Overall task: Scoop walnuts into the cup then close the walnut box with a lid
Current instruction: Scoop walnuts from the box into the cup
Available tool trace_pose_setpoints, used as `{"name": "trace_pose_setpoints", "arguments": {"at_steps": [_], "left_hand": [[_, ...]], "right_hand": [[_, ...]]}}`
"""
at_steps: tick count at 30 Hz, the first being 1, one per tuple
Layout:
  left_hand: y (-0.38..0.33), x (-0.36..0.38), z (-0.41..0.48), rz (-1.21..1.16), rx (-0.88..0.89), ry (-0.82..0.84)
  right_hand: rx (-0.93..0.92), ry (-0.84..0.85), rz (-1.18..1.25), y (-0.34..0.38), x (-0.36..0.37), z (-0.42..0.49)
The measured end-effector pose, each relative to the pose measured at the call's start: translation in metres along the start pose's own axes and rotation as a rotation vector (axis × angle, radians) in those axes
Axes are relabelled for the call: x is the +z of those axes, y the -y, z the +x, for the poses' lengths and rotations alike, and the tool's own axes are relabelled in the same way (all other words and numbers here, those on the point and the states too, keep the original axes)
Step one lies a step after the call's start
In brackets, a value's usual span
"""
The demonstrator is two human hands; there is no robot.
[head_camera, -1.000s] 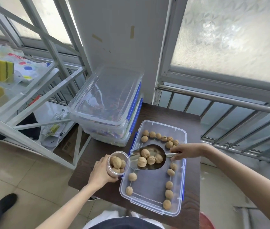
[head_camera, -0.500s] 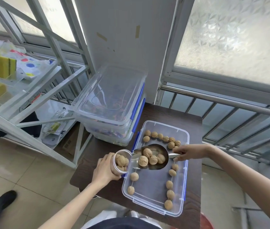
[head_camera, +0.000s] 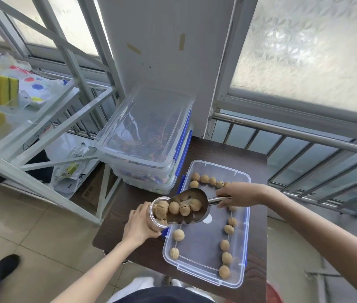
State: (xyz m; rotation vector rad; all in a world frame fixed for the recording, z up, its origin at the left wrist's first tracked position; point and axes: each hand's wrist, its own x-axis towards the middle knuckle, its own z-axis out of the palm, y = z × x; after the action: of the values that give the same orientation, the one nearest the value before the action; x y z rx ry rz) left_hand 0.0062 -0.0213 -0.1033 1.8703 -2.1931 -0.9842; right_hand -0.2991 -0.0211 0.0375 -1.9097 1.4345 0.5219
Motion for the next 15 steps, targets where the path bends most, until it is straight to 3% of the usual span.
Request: {"name": "trace_pose_setpoints", "arguments": {"at_steps": [15], "left_hand": [[-0.003, 0.005, 0.015, -0.135, 0.117, -0.044]], "right_hand": [[0.045, -0.058, -0.053, 0.004, -0.025, -0.020]]}}
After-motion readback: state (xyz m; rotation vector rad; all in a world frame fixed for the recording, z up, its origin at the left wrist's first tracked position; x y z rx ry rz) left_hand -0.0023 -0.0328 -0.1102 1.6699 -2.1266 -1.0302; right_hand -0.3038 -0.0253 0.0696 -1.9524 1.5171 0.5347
